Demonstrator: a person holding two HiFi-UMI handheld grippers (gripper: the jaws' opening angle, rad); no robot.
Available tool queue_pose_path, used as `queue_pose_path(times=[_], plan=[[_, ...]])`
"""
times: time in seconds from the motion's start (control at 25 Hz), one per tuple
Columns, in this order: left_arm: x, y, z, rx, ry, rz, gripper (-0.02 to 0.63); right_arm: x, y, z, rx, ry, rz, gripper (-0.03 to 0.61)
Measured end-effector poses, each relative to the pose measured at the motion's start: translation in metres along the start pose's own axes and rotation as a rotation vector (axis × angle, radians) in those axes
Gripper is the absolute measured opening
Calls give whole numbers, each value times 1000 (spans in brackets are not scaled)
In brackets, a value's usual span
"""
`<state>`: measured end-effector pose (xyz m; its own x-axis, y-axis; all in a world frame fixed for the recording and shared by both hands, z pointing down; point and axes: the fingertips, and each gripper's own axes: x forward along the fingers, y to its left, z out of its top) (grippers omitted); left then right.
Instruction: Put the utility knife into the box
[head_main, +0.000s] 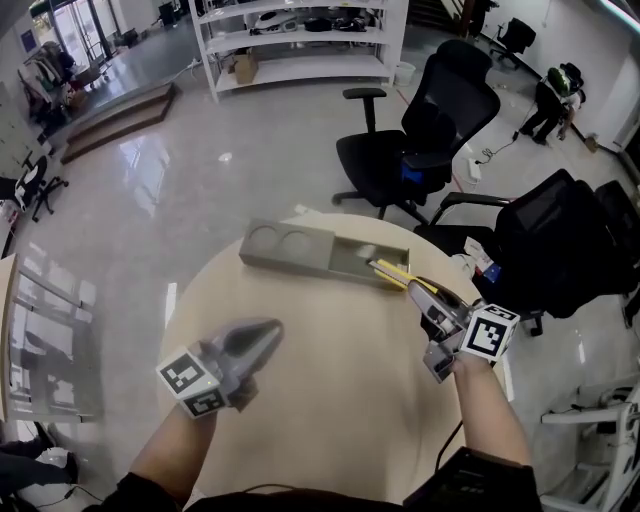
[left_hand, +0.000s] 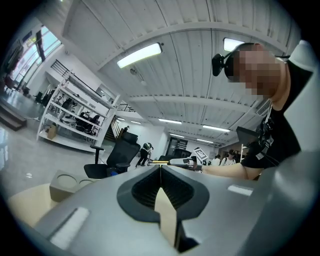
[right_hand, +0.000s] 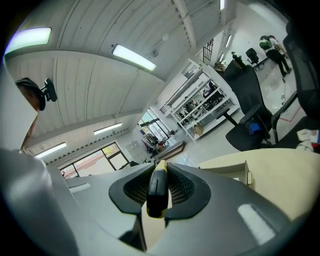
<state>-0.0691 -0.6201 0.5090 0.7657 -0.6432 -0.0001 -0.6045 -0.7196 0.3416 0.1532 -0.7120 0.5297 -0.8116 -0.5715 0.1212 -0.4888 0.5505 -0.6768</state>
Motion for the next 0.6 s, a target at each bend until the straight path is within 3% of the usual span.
queue_pose_path(times=[0.24,0.6], plan=[[29,47,-25,28,17,13,5,48,-58,-4,-39,105,-37,84],[66,95,-52,59,-1,1,5,110,-137,-23,41,245,-50,84]])
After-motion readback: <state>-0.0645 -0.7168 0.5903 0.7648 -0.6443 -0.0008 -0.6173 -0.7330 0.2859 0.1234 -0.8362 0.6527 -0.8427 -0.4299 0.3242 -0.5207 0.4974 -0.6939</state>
